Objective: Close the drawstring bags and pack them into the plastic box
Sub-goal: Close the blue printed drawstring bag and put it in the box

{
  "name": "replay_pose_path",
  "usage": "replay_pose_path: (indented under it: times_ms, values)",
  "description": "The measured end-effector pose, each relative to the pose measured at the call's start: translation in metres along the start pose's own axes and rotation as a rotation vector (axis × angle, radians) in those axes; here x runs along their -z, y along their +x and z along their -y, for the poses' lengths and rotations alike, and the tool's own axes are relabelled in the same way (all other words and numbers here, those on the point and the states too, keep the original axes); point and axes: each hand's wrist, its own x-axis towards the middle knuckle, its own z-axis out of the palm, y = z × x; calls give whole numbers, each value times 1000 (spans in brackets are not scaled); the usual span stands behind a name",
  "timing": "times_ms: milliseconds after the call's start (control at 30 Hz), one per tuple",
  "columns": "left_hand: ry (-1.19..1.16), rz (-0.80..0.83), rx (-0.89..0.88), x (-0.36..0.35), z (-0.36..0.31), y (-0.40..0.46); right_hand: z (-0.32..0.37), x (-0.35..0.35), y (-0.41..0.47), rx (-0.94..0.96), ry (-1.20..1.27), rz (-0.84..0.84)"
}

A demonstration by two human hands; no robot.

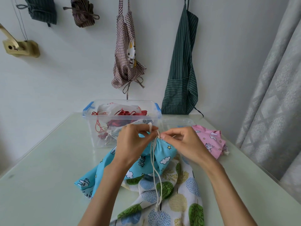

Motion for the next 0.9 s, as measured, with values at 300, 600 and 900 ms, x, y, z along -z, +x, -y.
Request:
replay_pose_path:
  times_ms: [300, 600, 900]
  values:
    - [-14, -78, -40, 1, 1, 0, -5, -1, 2, -123, 296, 90]
    - [-54, 26, 9, 7, 6, 5, 7, -9, -2, 221, -289, -221]
    - [33, 105, 25, 23, 17, 11, -14, 0, 15, 584, -884, -284]
